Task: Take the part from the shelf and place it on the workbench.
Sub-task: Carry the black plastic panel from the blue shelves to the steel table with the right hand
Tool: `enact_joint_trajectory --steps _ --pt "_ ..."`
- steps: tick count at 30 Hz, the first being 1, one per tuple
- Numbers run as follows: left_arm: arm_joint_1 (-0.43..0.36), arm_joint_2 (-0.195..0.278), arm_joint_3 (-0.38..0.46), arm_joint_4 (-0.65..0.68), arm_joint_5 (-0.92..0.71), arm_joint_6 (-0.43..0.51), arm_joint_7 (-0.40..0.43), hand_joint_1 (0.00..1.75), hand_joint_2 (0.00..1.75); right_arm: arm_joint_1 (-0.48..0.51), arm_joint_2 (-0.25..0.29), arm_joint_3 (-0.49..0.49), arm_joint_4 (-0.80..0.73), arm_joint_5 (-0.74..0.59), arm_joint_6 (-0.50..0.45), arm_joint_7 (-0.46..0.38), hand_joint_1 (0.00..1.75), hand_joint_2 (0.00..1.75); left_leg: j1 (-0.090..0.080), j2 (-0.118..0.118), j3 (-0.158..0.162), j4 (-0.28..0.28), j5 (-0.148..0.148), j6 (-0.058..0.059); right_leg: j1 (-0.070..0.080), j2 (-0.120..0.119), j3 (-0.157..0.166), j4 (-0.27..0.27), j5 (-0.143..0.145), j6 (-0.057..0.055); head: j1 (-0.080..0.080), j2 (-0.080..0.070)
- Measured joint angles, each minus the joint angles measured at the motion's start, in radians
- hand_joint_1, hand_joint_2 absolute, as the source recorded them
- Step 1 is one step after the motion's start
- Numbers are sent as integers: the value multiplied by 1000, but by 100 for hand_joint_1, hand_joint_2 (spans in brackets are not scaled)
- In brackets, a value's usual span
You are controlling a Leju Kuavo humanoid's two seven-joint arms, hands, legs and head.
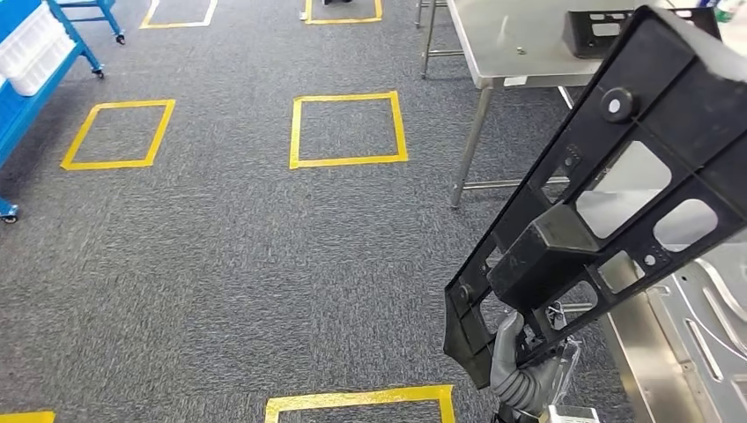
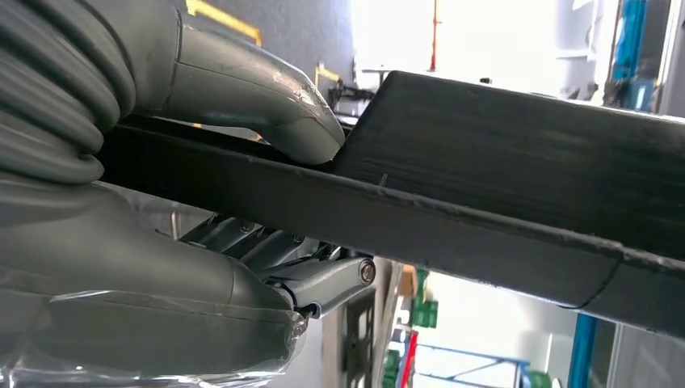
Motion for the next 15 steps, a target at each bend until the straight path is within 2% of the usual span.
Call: enact_joint_trajectory --steps 2,3,4,5,6,7,8,9,11,12,13,15 --pt "0 0 -6 0 -10 5 3 0 175 6 4 -4 -1 0 -5 -2 175 175 6 -45 -16 46 -37 -9 -5 23 1 -6 5 -13 -2 0" --pt "1 0 -8 0 -14 8 4 0 175 8 7 -5 -1 0 -8 -4 175 175 9 -77 -39 100 -70 -13 -6 34 1 -7 7 -17 -3 0" --pt "3 0 -10 0 -17 10 4 0 175 9 9 -7 -1 0 -10 -5 175 175 9 -99 -71 170 -105 -14 -6 47 0 -7 8 -21 -4 0" --pt "5 0 -13 0 -19 12 5 0 175 11 10 -9 -1 0 -12 -6 175 175 10 -107 -103 238 -132 -16 -4 61 -1 -6 9 -23 -4 0" --pt "6 0 -16 0 -21 14 6 0 175 15 11 -11 -1 1 -12 -7 175 175 10 -110 -126 286 -142 -16 -3 76 -1 -5 9 -24 -4 0" --pt "7 0 -18 0 -22 16 6 0 175 18 11 -13 -1 1 -13 -7 175 175 10 -111 -133 295 -131 -15 -2 92 -1 -3 9 -24 -4 0" --pt "8 0 -20 0 -23 17 6 0 175 21 11 -15 -2 1 -14 -8 175 175 10 -114 -122 264 -101 -13 -2 107 -1 -1 9 -24 -5 0" --pt "9 0 -21 0 -24 18 6 0 175 24 12 -17 -2 2 -14 -9 175 175 11 -124 -97 201 -60 -10 -3 122 0 1 9 -23 -5 0" --pt "10 0 -23 0 -26 23 5 0 175 28 16 -20 -5 6 -17 -15 175 175 14 -169 -45 72 -2 -3 -2 149 -3 6 9 -17 -5 0" --pt "10 0 -24 0 -28 26 4 0 175 32 17 -23 -9 11 -21 -21 175 175 14 -187 -32 36 9 0 -2 160 -6 8 10 -11 -4 0" --pt "10 0 -25 0 -30 28 3 0 175 38 18 -25 -14 17 -25 -27 175 175 13 -196 -28 22 9 4 -3 170 -11 8 13 -4 -4 0" --pt "7 -1 -26 0 -34 37 -3 0 175 55 19 -30 -31 34 -35 -36 175 175 12 -177 -26 15 15 14 -6 186 -17 7 18 10 -4 0"
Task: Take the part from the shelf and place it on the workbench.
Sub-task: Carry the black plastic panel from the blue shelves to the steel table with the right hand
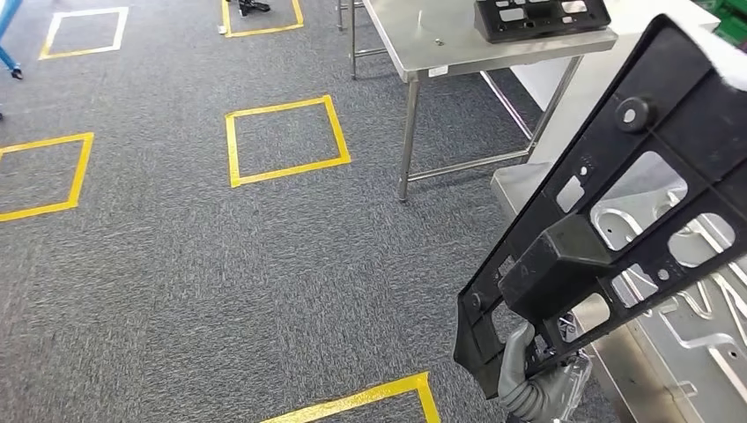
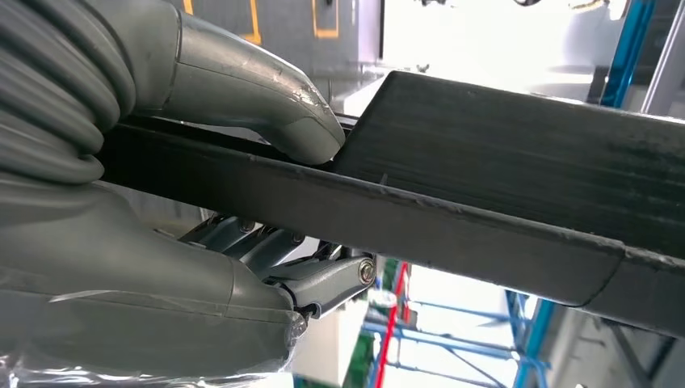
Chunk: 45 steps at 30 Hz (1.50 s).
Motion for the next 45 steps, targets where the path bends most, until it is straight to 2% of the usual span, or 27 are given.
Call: enact_joint_trajectory --steps 2,4,6,7,8,11,13,15,17,19,21,22,23,24,26,27,29,30,31,32,35,37,38,40,42,44,45 --pt "1 -2 0 0 -1 13 -12 0 175 17 0 -6 -21 19 -9 -2 175 175 3 27 2 -11 10 15 3 -34 -16 30 -23 9 5 0" --pt "5 -3 0 0 0 26 -26 0 175 26 0 -9 -37 33 -14 -2 175 175 3 55 0 -17 15 24 5 -95 -65 132 -87 15 13 0" --pt "9 -4 0 0 0 35 -39 0 175 35 0 -10 -44 38 -15 -1 175 175 0 86 -4 -17 15 25 3 -120 -118 250 -138 20 15 0" --pt "10 -4 0 0 0 39 -44 0 175 41 0 -12 -47 39 -15 0 175 175 -1 100 -5 -16 14 25 2 -125 -126 272 -140 22 15 0" --pt "10 -4 0 0 0 42 -47 0 175 46 0 -14 -49 39 -15 0 175 175 -1 114 -4 -16 13 24 1 -130 -112 254 -122 22 15 0" --pt "9 -5 0 0 0 44 -51 0 175 54 0 -17 -60 39 -15 0 175 175 -4 147 2 -14 6 15 7 -184 4 53 -41 14 15 0" --pt "8 -5 0 0 0 44 -53 0 175 56 0 -18 -66 39 -15 0 175 175 -9 164 8 -13 1 5 14 -206 38 -12 -28 2 14 0" --pt "5 -6 0 0 0 45 -55 0 175 61 0 -19 -69 39 -16 0 175 175 -10 181 14 -13 -3 -5 16 -183 36 -13 -26 -9 13 0" --pt "2 -6 0 0 -1 50 -59 0 175 66 0 -21 -73 39 -17 0 175 175 -7 153 9 12 -26 -15 11 -162 36 -19 -21 -20 10 0" --pt "4 -6 0 0 -2 57 -64 0 175 70 0 -22 -77 36 -16 1 175 175 -3 96 -30 105 -85 -23 6 -142 36 -22 -16 -29 6 0" --pt "8 -6 0 0 -8 61 -70 0 175 76 0 -24 -77 26 -12 2 175 175 -2 72 -90 237 -141 -24 7 -117 34 -21 -15 -32 4 0" --pt "9 -7 -1 0 -15 61 -72 0 175 81 0 -26 -77 20 -10 1 175 175 -2 68 -110 280 -149 -23 8 -102 34 -20 -14 -33 4 0" --pt "10 -7 -4 0 -27 61 -72 0 175 85 0 -28 -77 14 -7 0 175 175 -2 66 -111 278 -133 -21 9 -87 35 -18 -14 -33 4 0" --pt "11 -8 -8 0 -41 62 -70 0 175 89 1 -31 -77 11 -4 -2 175 175 -2 62 -95 237 -99 -19 9 -71 35 -16 -14 -32 4 0" --pt "13 -13 -22 0 -68 64 -57 0 175 95 4 -35 -78 9 0 -4 175 175 0 18 -38 98 -26 -12 10 -42 33 -9 -16 -28 4 0" --pt "13 -18 -28 0 -76 64 -50 0 175 97 6 -36 -80 10 0 -4 175 175 1 -7 -19 46 -6 -9 10 -29 29 -5 -16 -24 5 0" --pt "11 -26 -38 0 -86 62 -38 0 175 102 10 -38 -84 19 -1 -4 175 175 0 -31 -7 11 -2 -3 7 -7 19 -1 -14 -11 5 0" --pt "9 -29 -42 0 -88 58 -33 0 175 105 11 -38 -87 25 -3 -5 175 175 -1 -20 -6 8 2 2 4 5 15 -2 -10 -3 5 0" --pt "7 -32 -46 0 -90 53 -28 0 175 109 12 -38 -90 31 -7 -5 175 175 -1 -6 -4 3 6 10 3 0 12 0 -10 3 5 0" --pt "5 -35 -48 0 -91 47 -23 0 175 111 13 -39 -93 37 -10 -5 175 175 0 8 -2 -3 11 18 4 -23 5 11 -18 8 8 0" --pt "8 -39 -50 0 -91 35 -9 0 175 110 13 -39 -98 51 -12 -3 175 175 -1 53 -4 -14 18 32 4 -114 -62 147 -101 19 16 0" --pt "10 -39 -50 0 -88 29 1 0 175 110 13 -39 -98 56 -11 -1 175 175 -3 84 -7 -13 18 33 0 -126 -109 249 -141 26 17 0" --pt "10 -39 -50 0 -85 26 9 0 175 110 13 -39 -98 56 -10 2 175 175 -3 98 -7 -13 17 33 -1 -129 -111 259 -135 28 17 0" --pt "9 -39 -49 0 -78 15 28 0 175 110 13 -39 -97 55 -3 12 175 175 -4 125 -3 -13 14 30 -1 -145 -55 166 -78 26 18 0" --pt "8 -39 -49 0 -75 2 47 0 175 107 13 -37 -96 54 6 24 175 175 -9 145 3 -12 9 22 6 -187 18 34 -33 15 17 0" --pt "7 -37 -49 0 -73 -8 61 0 175 105 13 -35 -94 54 9 32 175 175 -15 161 7 -11 4 12 13 -203 38 -13 -27 1 16 0" --pt "6 -37 -49 0 -73 -10 65 0 175 105 13 -34 -92 54 10 34 175 175 -16 170 9 -12 3 7 14 -191 36 -13 -25 -4 16 0"
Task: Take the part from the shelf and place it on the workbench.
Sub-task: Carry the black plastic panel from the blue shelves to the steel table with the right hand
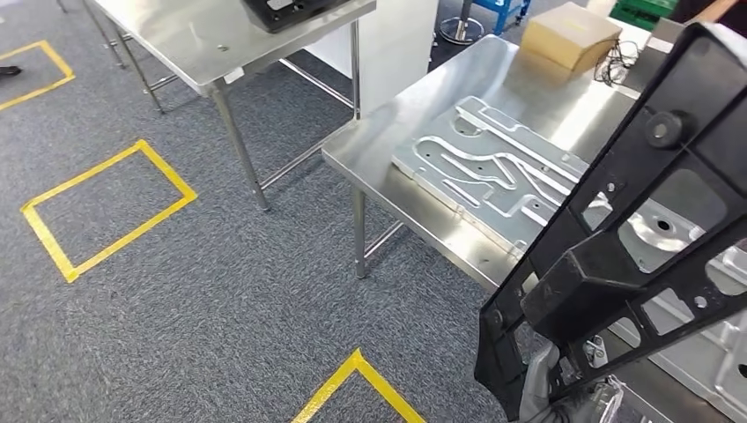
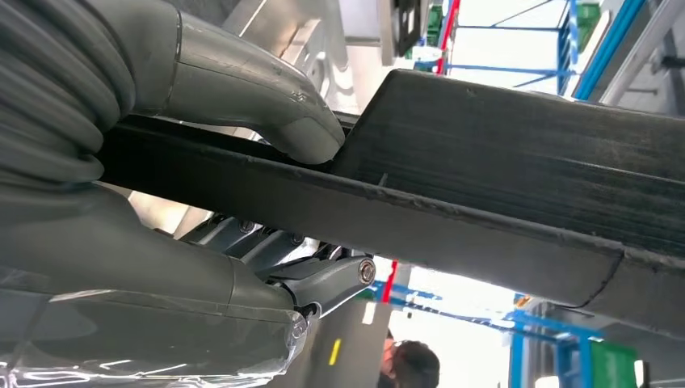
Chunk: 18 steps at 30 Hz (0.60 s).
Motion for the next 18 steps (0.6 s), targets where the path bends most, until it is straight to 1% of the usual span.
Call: enact_joint_trajectory --steps 1,2,3,4,5,6,7,8,9,10,11,12,13,14,15,16,17,18 --pt "-2 1 0 0 0 -1 3 0 175 1 0 1 1 0 0 1 175 175 0 3 1 1 -3 -5 -4 10 0 -2 2 -5 0 0" --pt "-3 1 0 0 0 -2 4 0 175 1 0 2 2 0 0 2 175 175 2 -10 1 8 -11 -11 -7 21 1 -5 5 -10 0 0" --pt "-3 2 0 0 0 -3 6 0 175 1 0 3 2 0 0 3 175 175 3 -33 -8 34 -30 -16 -11 31 1 -9 8 -16 -2 0" --pt "-3 3 0 0 0 -5 10 0 175 -1 0 4 4 1 1 5 175 175 6 -62 -27 81 -59 -21 -14 41 2 -11 11 -21 -3 0" --pt "-2 3 0 0 -1 -9 16 0 175 -3 0 6 5 4 2 10 175 175 8 -87 -55 146 -95 -24 -13 52 0 -11 12 -24 -4 0" --pt "0 3 0 0 -1 -13 25 0 175 -5 0 8 8 7 4 16 175 175 9 -99 -87 217 -127 -26 -13 64 -1 -10 13 -26 -4 0" --pt "1 3 0 0 -3 -17 35 0 175 -6 -1 10 11 13 6 24 175 175 9 -103 -113 273 -144 -27 -12 77 -2 -10 13 -27 -4 0" --pt "1 3 0 0 -4 -19 43 0 175 -6 -1 12 15 19 6 30 175 175 9 -104 -125 296 -142 -28 -12 92 -1 -8 13 -28 -4 0" --pt "2 3 0 0 -6 -21 47 0 175 -6 -2 13 18 26 3 35 175 175 10 -106 -119 279 -118 -29 -12 108 -1 -6 13 -27 -4 0" --pt "3 3 0 0 -8 -21 48 0 175 -6 -3 14 21 32 -2 38 175 175 13 -114 -97 225 -79 -29 -12 124 0 -3 12 -26 -4 0" --pt "4 3 0 0 -9 -21 47 0 175 -7 -4 14 23 37 -6 40 175 175 17 -138 -69 156 -42 -29 -13 138 -1 1 11 -23 -4 0" --pt "6 3 0 0 -10 -20 42 0 175 -8 -6 15 24 41 -12 42 175 175 21 -168 -45 92 -16 -28 -12 153 -6 9 8 -18 -4 0" --pt "8 3 0 0 -10 -19 35 0 175 -10 -8 15 24 46 -15 44 175 175 25 -193 -31 52 -3 -27 -12 165 -12 15 8 -12 -4 0" --pt "8 2 0 0 -10 -19 27 0 175 -11 -11 15 24 51 -18 46 175 175 25 -208 -26 36 -3 -24 -13 177 -20 19 9 -5 -4 0" --pt "7 2 0 0 -10 -18 18 0 175 -12 -14 15 24 56 -20 48 175 175 23 -204 -26 33 -4 -19 -14 190 -25 21 11 3 -3 0" --pt "6 2 0 0 -10 -18 9 0 175 -12 -17 15 24 62 -22 49 175 175 22 -190 -26 32 -1 -12 -17 200 -30 19 14 10 -4 0" --pt "5 1 0 0 -10 -18 1 0 175 -12 -20 15 24 66 -23 50 175 175 22 -176 -24 28 3 -4 -17 191 -34 24 12 16 -3 0" --pt "5 1 0 0 -11 -18 -5 0 175 -14 -23 15 24 70 -24 51 175 175 23 -161 -23 23 6 4 -16 167 -44 42 1 20 0 0"
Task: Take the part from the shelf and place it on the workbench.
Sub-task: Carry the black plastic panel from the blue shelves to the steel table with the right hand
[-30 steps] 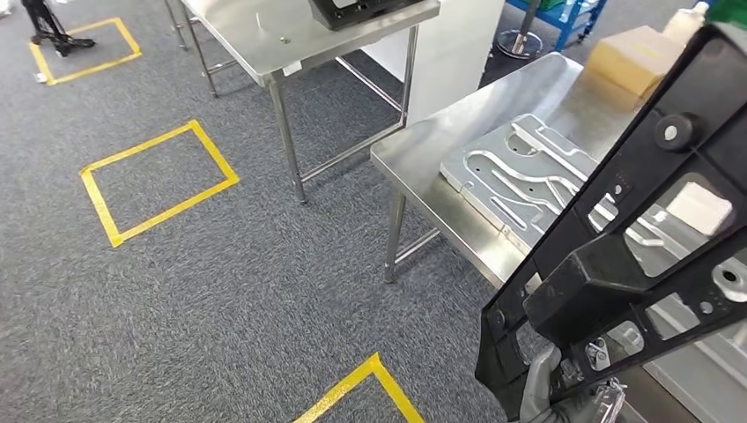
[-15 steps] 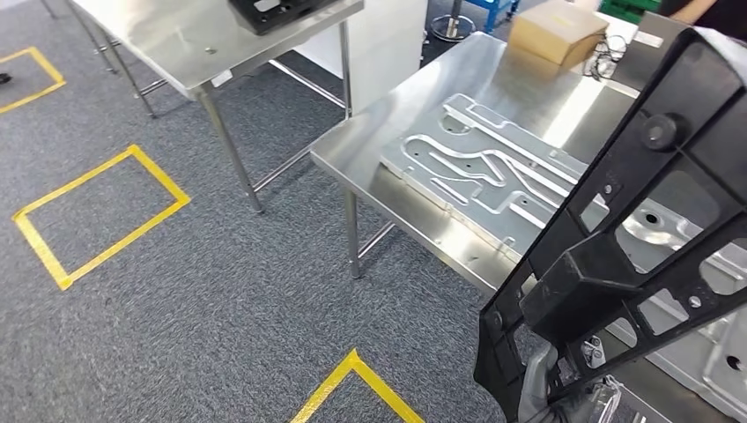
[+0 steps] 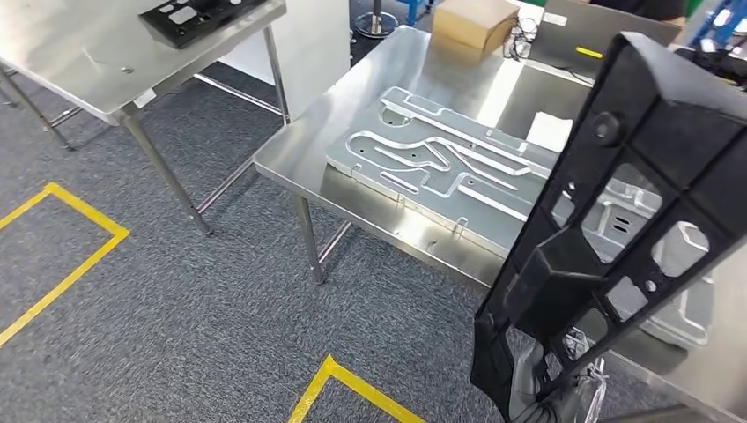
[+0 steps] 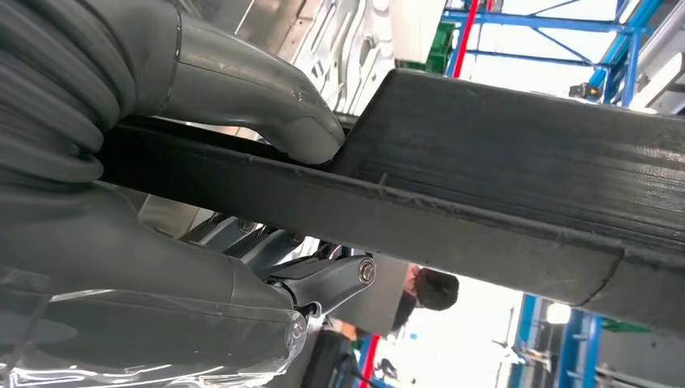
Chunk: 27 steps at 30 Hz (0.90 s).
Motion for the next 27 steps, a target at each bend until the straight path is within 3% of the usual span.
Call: enact_joint_trajectory --steps 2,4,5,6,7,9,11,12,14,16,18,20,21,22,23,24,25,27 --pt "2 0 0 0 -1 0 -7 0 175 -6 -6 1 0 5 -1 1 175 175 -1 30 0 -5 4 10 3 -68 -44 90 -52 7 7 0" --pt "5 0 0 0 -6 0 -7 0 175 -11 -11 1 0 4 -4 4 175 175 -4 62 -1 -5 2 14 2 -98 -101 207 -103 12 10 0" --pt "6 0 0 0 -11 0 -6 0 175 -11 -14 1 0 3 -6 6 175 175 -6 78 -1 -5 1 14 1 -103 -114 235 -106 13 10 0" --pt "5 0 -1 0 -16 0 -4 0 175 -11 -16 1 0 1 -9 7 175 175 -7 92 0 -5 -1 14 1 -106 -108 226 -91 12 10 0" --pt "5 0 -1 0 -20 0 -2 0 175 -11 -19 1 0 0 -11 8 175 175 -8 106 2 -5 -2 13 2 -112 -83 182 -63 10 10 0" --pt "5 0 -1 0 -25 1 1 0 175 -12 -21 1 0 -3 -14 9 175 175 -12 127 9 -5 -8 9 9 -154 -9 49 -10 -2 10 0" --pt "4 -1 -2 0 -28 3 6 0 175 -14 -23 1 0 -7 -16 10 175 175 -16 145 16 -6 -13 -1 19 -185 28 -23 5 -16 9 0" --pt "4 -1 -2 0 -28 5 9 0 175 -15 -24 1 0 -10 -17 10 175 175 -17 153 19 -7 -15 -6 22 -184 28 -28 3 -22 8 0" --pt "2 0 -2 0 -30 6 14 0 175 -14 -25 1 0 -13 -18 12 175 175 -17 165 27 -9 -19 -15 19 -159 29 -35 8 -31 8 0" --pt "3 -1 -2 0 -32 8 17 0 175 -14 -26 3 0 -15 -18 13 175 175 -16 130 13 34 -54 -24 10 -135 34 -47 17 -42 4 0" --pt "3 -2 -2 0 -34 9 19 0 175 -17 -26 5 0 -20 -18 16 175 175 -13 76 -43 155 -119 -29 6 -111 34 -51 22 -48 0 0" --pt "2 -4 -2 0 -36 11 21 0 175 -17 -27 5 2 -27 -18 18 175 175 -13 59 -97 263 -151 -31 7 -84 32 -49 22 -50 -1 0" --pt "2 -4 -2 0 -37 12 22 0 175 -17 -28 5 3 -29 -18 19 175 175 -13 56 -102 267 -137 -31 7 -68 33 -47 22 -50 -1 0" --pt "2 -4 -2 0 -37 13 22 0 175 -17 -28 5 5 -31 -18 20 175 175 -12 53 -91 233 -104 -30 7 -52 33 -44 22 -49 -1 0" --pt "2 -4 -2 0 -37 14 22 0 175 -17 -29 5 6 -32 -18 21 175 175 -11 42 -66 169 -61 -29 6 -36 33 -40 20 -47 -1 0" --pt "3 -5 -2 0 -37 14 22 0 175 -17 -29 5 6 -33 -18 21 175 175 -8 15 -40 102 -29 -28 6 -21 31 -35 18 -44 -1 0" --pt "3 -6 -2 1 -37 15 22 0 175 -18 -29 5 7 -34 -18 21 175 175 -6 -11 -22 50 -9 -26 7 -8 26 -28 17 -39 -1 0" --pt "2 -9 -2 1 -37 15 22 0 175 -19 -29 6 8 -35 -17 23 175 175 -5 -42 -11 11 -5 -21 5 15 14 -22 17 -25 -1 0"
